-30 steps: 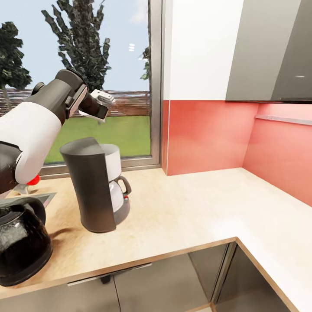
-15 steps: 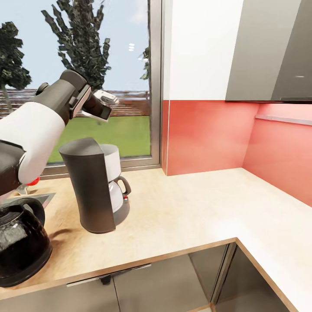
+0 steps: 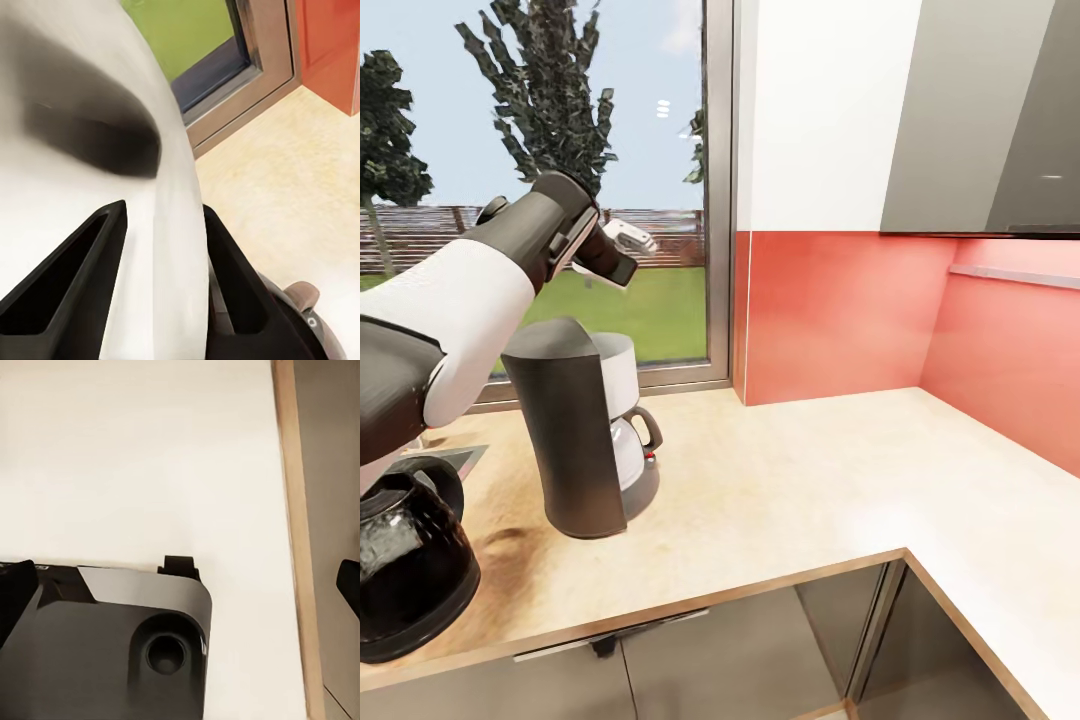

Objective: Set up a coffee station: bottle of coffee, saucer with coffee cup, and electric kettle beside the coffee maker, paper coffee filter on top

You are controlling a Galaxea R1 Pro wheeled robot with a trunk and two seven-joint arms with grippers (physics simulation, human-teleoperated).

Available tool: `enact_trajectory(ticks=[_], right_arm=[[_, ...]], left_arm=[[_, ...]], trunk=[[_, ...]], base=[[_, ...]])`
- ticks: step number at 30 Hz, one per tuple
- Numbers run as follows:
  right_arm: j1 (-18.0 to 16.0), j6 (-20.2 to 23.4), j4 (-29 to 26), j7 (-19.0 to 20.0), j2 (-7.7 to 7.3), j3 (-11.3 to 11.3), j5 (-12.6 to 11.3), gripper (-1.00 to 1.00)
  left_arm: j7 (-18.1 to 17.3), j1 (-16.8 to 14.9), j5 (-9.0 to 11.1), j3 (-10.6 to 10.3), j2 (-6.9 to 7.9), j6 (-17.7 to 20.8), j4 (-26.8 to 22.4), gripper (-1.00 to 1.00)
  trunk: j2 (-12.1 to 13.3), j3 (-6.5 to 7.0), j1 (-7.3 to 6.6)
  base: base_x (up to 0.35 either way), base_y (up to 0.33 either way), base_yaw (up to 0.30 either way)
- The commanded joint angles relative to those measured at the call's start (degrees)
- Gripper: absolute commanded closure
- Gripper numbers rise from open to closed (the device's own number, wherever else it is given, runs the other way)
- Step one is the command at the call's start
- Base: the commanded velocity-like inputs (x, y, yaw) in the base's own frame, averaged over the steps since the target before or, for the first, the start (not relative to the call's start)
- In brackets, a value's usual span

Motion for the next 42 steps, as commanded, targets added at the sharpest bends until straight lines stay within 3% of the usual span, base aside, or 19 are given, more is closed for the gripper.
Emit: enact_trajectory(ticks=[1,9,14,17,18,26,29,33,37,42], right_arm=[[0.0,-0.2,0.0,0.0,-0.01,0.1,0.3,-1.0],[0.0,-0.2,0.0,0.0,-0.01,0.1,0.3,-1.0],[0.0,-0.2,0.0,0.0,-0.04,0.1,1.6,-1.0],[0.0,-0.2,0.0,0.0,-0.04,0.1,1.7,-1.0],[0.0,-0.2,0.0,0.0,-0.04,0.1,1.8,-1.0],[0.0,-0.2,0.0,0.0,-0.04,0.1,1.9,-1.0],[0.0,-0.2,0.0,0.0,-0.04,0.1,1.9,-1.0],[0.0,-0.2,0.0,0.0,-0.04,0.1,1.9,-1.0],[0.0,-0.2,0.0,0.0,-0.04,0.1,1.9,-1.0],[0.0,-0.2,0.0,0.0,-0.04,0.1,1.9,-1.0]], left_arm=[[-0.6,-0.1,-0.6,-0.2,0.01,0.0,0.0,1.0],[-0.6,-0.1,-0.6,-0.2,0.01,0.0,0.0,1.0],[-2.1,-0.1,1.6,1.6,-1.63,0.7,-1.7,1.0],[-3.0,-0.1,1.7,2.6,-2.61,0.7,-2.6,1.0],[-11.6,-0.1,1.7,4.6,-3.06,0.8,-9.8,1.0],[-12.4,-0.1,1.8,4.7,-3.18,0.8,-9.8,1.0],[-12.4,-0.1,1.7,4.7,-3.18,0.8,-7.8,1.0],[-12.5,-0.1,-1.7,4.1,-3.19,0.8,-4.0,1.0],[-12.5,-0.2,-3.0,2.5,-3.19,0.8,-3.0,1.0],[-12.5,-0.5,-3.2,2.1,-3.19,0.9,-3.0,1.0]], trunk=[[0.0,-0.08,0.0],[0.0,-0.08,0.0],[0.0,-0.08,0.0],[0.0,-0.08,0.0],[0.0,-0.08,0.0],[0.0,-0.08,0.0],[0.0,-0.08,0.0],[0.0,-0.08,0.0],[0.0,-0.08,0.0],[0.0,-0.08,0.0]], base=[[0.0,0.0,0.0],[0.0,0.0,0.0],[0.0,0.0,0.0],[0.0,0.0,0.0],[0.0,0.0,0.0],[0.0,0.0,0.0],[0.0,0.0,0.0],[0.0,0.0,0.0],[0.0,0.0,0.0],[0.0,0.0,0.0]])
